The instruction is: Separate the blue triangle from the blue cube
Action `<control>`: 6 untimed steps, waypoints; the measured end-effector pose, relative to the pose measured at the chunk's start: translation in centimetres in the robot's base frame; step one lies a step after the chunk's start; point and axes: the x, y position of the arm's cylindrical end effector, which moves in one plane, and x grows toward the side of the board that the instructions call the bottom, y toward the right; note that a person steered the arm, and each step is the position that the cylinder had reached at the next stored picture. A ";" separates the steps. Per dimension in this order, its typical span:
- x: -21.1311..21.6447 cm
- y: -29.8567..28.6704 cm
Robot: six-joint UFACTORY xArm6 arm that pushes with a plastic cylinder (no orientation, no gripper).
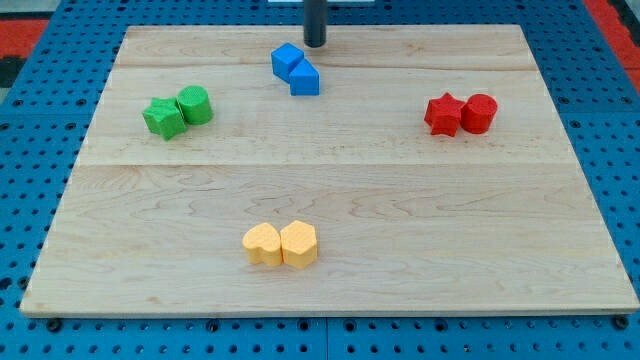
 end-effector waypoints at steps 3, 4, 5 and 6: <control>10.5 -1.2; 12.6 0.3; 15.7 -1.1; 16.0 -1.3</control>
